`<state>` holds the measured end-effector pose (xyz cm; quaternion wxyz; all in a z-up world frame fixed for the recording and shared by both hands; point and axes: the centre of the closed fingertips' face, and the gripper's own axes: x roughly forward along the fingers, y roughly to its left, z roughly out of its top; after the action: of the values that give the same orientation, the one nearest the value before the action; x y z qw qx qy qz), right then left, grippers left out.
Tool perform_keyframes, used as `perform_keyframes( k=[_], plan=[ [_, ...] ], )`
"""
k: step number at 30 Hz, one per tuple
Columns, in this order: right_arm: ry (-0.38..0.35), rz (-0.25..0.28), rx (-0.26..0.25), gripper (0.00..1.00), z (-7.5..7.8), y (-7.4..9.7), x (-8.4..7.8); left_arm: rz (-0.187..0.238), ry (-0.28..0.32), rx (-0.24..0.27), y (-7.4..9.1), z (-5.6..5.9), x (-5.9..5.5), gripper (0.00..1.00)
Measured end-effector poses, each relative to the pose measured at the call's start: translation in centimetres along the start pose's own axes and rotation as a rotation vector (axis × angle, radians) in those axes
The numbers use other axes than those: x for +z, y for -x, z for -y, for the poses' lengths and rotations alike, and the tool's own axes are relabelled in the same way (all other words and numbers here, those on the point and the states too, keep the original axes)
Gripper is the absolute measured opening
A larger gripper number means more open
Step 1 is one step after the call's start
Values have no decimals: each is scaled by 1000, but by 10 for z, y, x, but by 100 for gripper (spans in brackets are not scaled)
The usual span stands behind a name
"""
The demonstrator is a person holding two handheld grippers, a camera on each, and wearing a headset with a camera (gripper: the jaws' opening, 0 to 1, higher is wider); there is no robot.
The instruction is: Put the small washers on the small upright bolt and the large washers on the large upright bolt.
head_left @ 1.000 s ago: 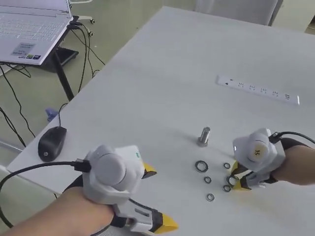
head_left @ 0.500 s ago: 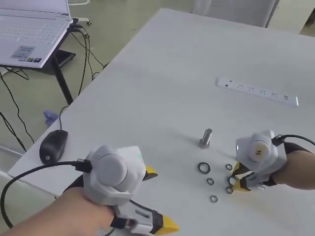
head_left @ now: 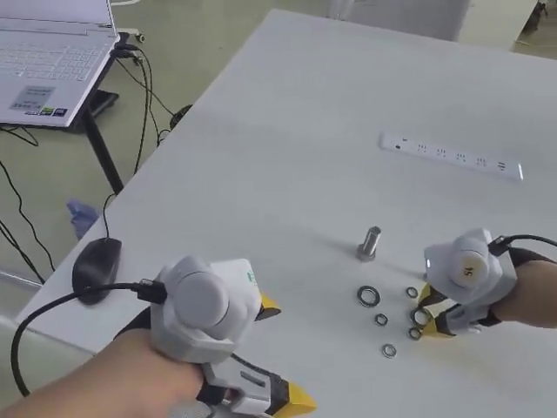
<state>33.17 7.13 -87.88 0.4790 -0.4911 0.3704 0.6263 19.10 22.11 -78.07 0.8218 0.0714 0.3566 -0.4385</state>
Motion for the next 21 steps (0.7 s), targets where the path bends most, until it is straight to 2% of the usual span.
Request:
perform_keyframes(
  k=[5, 10, 13, 14, 15, 16, 18, 20, 21],
  plan=[
    [70, -5, 12, 26, -1, 0, 0, -2, -6, -12, 1, -1, -1, 69],
    [55, -25, -5, 24, -1, 0, 1, -4, -14, -25, 2, 0, -1, 69],
    [19, -30, -15, 23, 0, 0, 1, 3, -14, -31, 3, 0, 2, 69],
    [-25, -29, -19, 22, 1, 1, 0, 4, -14, -33, 4, 1, 4, 69],
    [-28, -25, -17, 22, 3, 1, 0, 7, -17, -35, 4, 1, 5, 69],
    [-74, -25, -24, 21, 3, 1, -1, 22, -24, -39, 5, 1, 10, 70],
    [-70, -14, -36, 21, 3, 2, 0, 38, -22, -41, 6, 0, 16, 71],
    [-132, 3, -32, 21, 4, 2, -2, 42, -32, -16, 6, -6, 18, 72],
    [-130, -1, -38, 21, 6, 2, -3, 43, -36, -8, 6, -8, 18, 73]
  ],
)
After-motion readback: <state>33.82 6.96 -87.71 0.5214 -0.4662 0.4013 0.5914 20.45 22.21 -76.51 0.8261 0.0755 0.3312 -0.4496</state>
